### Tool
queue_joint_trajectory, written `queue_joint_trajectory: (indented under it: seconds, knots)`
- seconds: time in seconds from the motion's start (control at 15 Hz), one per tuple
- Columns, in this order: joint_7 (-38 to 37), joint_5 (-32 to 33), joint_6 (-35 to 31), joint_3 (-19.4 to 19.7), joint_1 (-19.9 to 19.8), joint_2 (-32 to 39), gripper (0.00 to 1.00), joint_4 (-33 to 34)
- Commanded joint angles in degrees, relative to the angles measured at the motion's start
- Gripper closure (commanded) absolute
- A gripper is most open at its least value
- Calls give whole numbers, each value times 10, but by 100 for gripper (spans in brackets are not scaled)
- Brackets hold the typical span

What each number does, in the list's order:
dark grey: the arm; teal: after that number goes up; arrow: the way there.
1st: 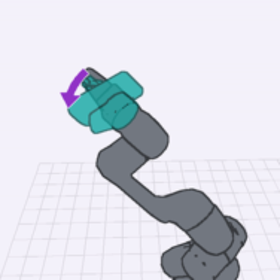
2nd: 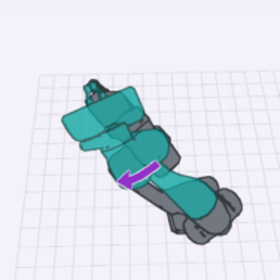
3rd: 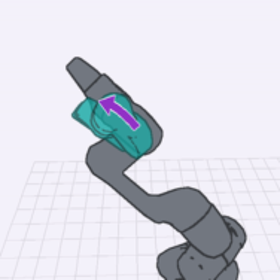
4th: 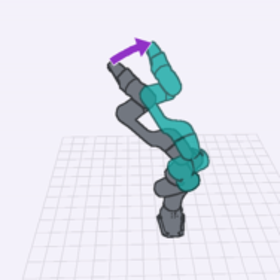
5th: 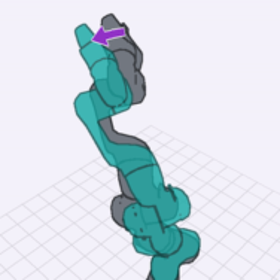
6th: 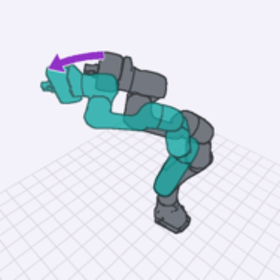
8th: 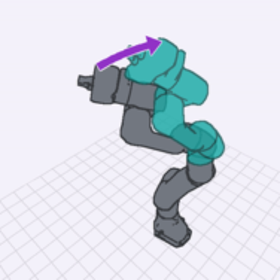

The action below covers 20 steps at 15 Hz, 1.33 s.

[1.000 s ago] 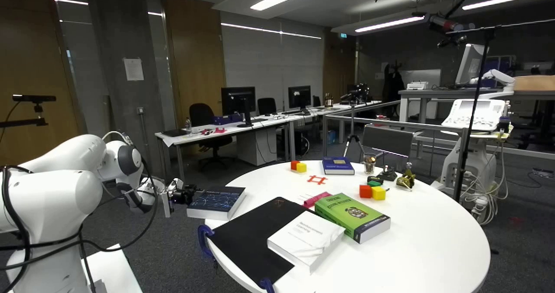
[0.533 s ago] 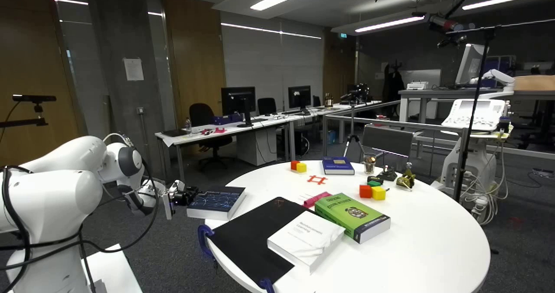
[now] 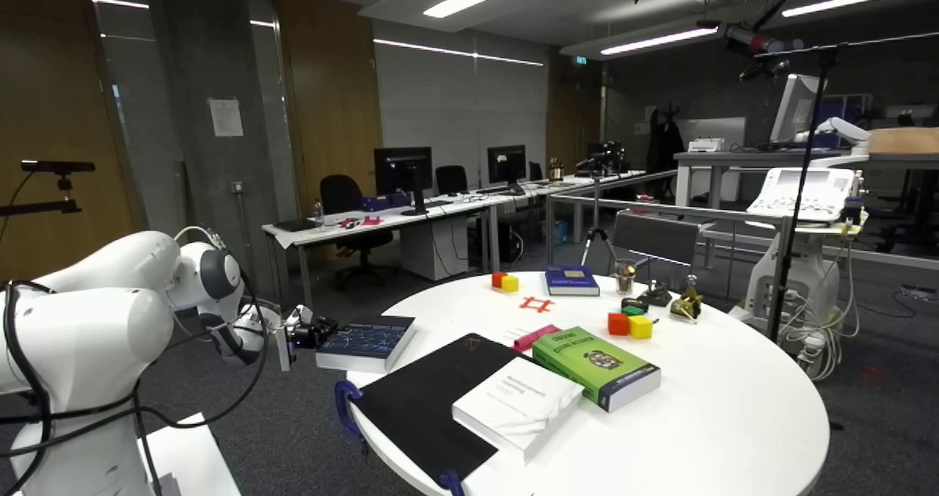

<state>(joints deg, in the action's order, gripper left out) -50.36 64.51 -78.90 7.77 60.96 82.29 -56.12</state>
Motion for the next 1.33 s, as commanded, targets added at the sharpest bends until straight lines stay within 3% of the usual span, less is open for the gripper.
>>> queue_joint_trajectory:
  seconds: [0.0,1.27]
  knots:
    - [36,13,29,14,12,2,73,19]
    - [38,23,51,38,-9,-72,73,16]
